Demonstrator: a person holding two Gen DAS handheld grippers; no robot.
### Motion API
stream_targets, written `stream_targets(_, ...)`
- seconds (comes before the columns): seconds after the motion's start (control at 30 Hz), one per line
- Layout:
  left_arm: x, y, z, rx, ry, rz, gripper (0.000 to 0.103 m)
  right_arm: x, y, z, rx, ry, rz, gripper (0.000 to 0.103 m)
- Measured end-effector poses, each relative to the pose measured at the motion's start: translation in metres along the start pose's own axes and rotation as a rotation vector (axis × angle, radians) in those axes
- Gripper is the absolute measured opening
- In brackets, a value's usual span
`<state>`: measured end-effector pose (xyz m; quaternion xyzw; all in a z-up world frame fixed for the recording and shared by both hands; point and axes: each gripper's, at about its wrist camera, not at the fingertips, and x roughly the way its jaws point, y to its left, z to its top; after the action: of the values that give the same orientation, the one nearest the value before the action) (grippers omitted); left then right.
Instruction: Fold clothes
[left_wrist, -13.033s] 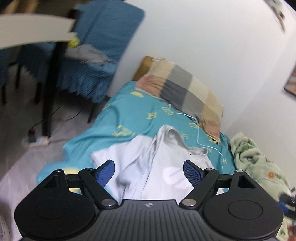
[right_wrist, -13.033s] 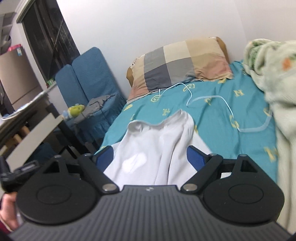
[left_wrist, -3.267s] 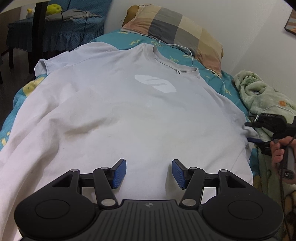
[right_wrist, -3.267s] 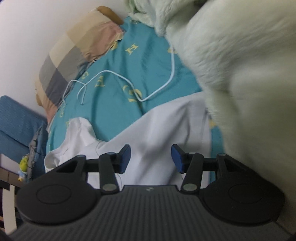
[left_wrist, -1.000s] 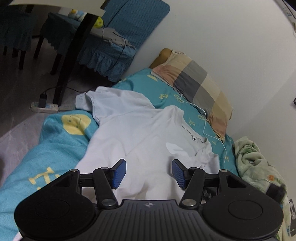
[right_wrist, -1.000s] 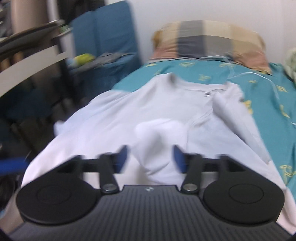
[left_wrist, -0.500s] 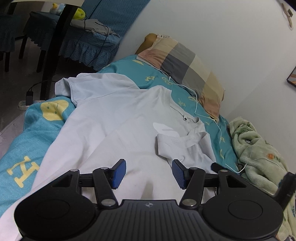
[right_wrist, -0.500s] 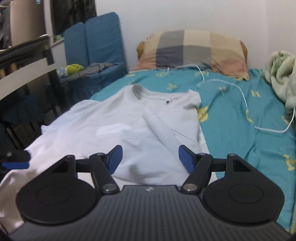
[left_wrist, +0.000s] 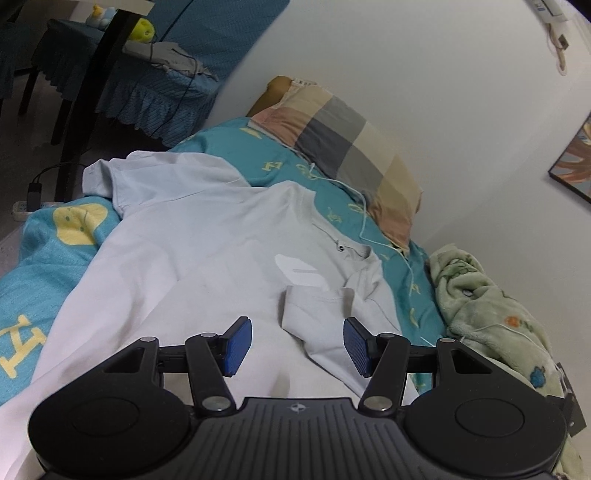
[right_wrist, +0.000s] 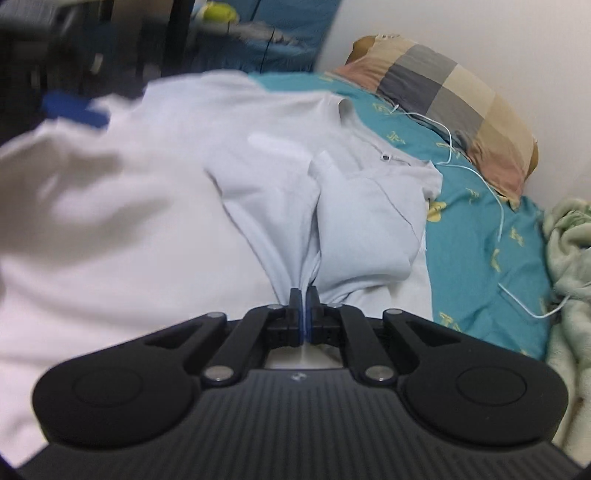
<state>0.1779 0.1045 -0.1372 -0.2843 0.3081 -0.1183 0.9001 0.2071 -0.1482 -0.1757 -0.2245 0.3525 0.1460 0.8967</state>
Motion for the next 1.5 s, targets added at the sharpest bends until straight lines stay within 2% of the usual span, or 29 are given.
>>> stream_targets(0.13, 0.000, -0.003, -0.003, -0.002, 0.031, -0.072, 0.058, -0.021, -0.011, -0.001, 0.163, 0.049, 0.038, 0.007)
stream_targets(0.27, 0.002, -0.009, -0.006, 0.008, 0.059, -0.122, 0.058, -0.071, -0.018, -0.003, 0.313, 0.050, 0.096, 0.007)
stream_targets(0.37, 0.005, -0.017, -0.011, 0.023, 0.091, -0.152, 0.059, -0.106, -0.021, -0.015, 0.434, 0.034, 0.133, 0.007)
stream_targets(0.47, 0.012, -0.024, -0.017, 0.024, 0.134, -0.159, 0.062, -0.126, -0.022, -0.029, 0.491, -0.006, 0.104, 0.007)
stream_targets(0.57, 0.025, -0.033, -0.015, 0.013, 0.168, -0.156, 0.063, -0.116, -0.026, -0.036, 0.509, 0.013, 0.069, 0.007)
stream_targets(0.63, 0.036, -0.040, -0.008, 0.005, 0.170, -0.146, 0.069, -0.104, -0.031, -0.037, 0.519, 0.029, 0.061, 0.007)
stream_targets(0.67, 0.047, -0.043, -0.002, 0.002, 0.174, -0.137, 0.073, -0.100, -0.035, -0.038, 0.532, 0.032, 0.058, 0.007)
stream_targets(0.83, 0.120, -0.049, 0.029, -0.045, 0.221, -0.055, 0.074, -0.086, -0.058, -0.041, 0.620, 0.016, 0.090, 0.008)
stream_targets(0.9, 0.150, -0.046, 0.038, -0.087, 0.254, -0.026, 0.074, -0.081, -0.067, -0.045, 0.663, 0.016, 0.106, 0.013)
stream_targets(0.97, 0.174, -0.042, 0.044, -0.131, 0.287, -0.027, 0.073, -0.076, -0.075, -0.049, 0.708, 0.024, 0.114, 0.035)
stream_targets(1.03, 0.195, -0.041, 0.047, -0.149, 0.321, -0.042, 0.073, -0.072, -0.081, -0.051, 0.755, 0.020, 0.139, 0.041)
stream_targets(1.13, 0.221, -0.045, 0.047, -0.130, 0.381, -0.025, 0.071, -0.066, -0.085, -0.049, 0.786, 0.017, 0.174, 0.041)
stream_targets(1.2, 0.235, -0.048, 0.046, -0.111, 0.412, -0.008, 0.060, -0.062, -0.085, -0.049, 0.797, 0.025, 0.183, 0.041)
stream_targets(1.23, 0.239, -0.049, 0.048, -0.106, 0.412, -0.002, 0.041, -0.060, -0.085, -0.050, 0.801, 0.031, 0.184, 0.041)
stream_targets(1.27, 0.242, -0.052, 0.050, -0.095, 0.420, -0.004, 0.010, -0.058, -0.085, -0.050, 0.805, 0.037, 0.185, 0.041)
stream_targets(1.3, 0.245, -0.055, 0.052, -0.082, 0.431, -0.008, 0.000, -0.055, -0.085, -0.050, 0.808, 0.043, 0.186, 0.041)
stream_targets(1.37, 0.239, -0.065, 0.061, -0.040, 0.401, -0.043, 0.002, -0.052, -0.085, -0.051, 0.817, 0.054, 0.187, 0.041)
stream_targets(1.5, 0.217, -0.085, 0.093, -0.022, 0.259, -0.172, 0.001, -0.055, -0.083, -0.051, 0.831, 0.050, 0.174, 0.041)
